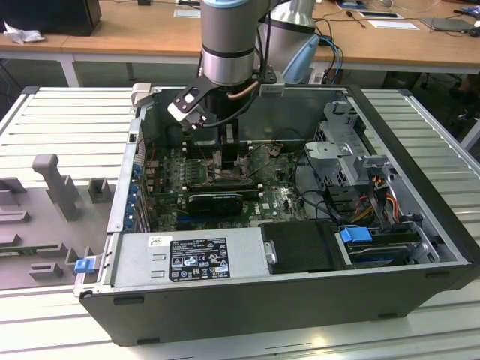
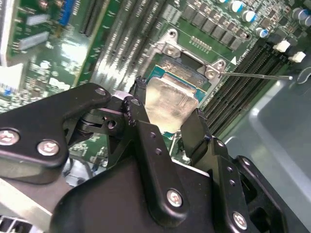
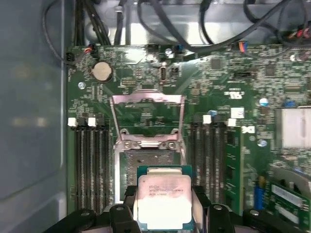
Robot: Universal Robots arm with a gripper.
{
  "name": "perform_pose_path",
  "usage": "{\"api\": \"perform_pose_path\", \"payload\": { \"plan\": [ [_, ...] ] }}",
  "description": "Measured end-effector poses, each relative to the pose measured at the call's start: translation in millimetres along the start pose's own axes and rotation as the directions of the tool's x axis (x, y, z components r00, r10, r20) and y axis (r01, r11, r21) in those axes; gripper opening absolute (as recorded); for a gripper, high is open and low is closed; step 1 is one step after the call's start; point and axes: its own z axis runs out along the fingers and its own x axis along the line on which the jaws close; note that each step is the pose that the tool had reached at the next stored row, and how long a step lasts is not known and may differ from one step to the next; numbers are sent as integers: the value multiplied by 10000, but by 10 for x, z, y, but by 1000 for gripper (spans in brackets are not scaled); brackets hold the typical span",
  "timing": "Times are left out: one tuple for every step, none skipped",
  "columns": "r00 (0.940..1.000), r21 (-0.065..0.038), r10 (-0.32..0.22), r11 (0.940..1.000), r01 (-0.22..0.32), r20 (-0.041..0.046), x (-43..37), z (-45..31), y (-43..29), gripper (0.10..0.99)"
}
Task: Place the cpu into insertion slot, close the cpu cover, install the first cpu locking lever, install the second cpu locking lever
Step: 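Place the cpu into insertion slot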
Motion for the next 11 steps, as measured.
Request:
{"api": "perform_pose_path", "payload": {
  "plan": [
    [10000, 0, -4, 10000, 4, -1, 16, 20, -1, 529],
    [10000, -1, -10, 10000, 10, -3, 40, 60, -2, 529],
    [10000, 0, -10, 10000, 10, 0, 46, 79, -3, 529],
    [10000, 0, -11, 10000, 11, -1, 49, 94, -4, 529],
    [10000, 0, -12, 10000, 12, -1, 51, 136, -4, 529],
    [10000, 0, -13, 10000, 13, -2, 51, 154, -5, 529],
    [10000, 0, -13, 10000, 13, -1, 50, 173, -5, 529],
    [10000, 0, -12, 10000, 12, -1, 50, 191, -6, 529],
    [10000, 0, -12, 10000, 12, -2, 50, 210, -7, 529],
    [10000, 1, -12, 10000, 12, -1, 49, 231, -7, 529],
    [10000, 0, -12, 10000, 12, -1, 49, 249, -8, 529]
  ]
}}
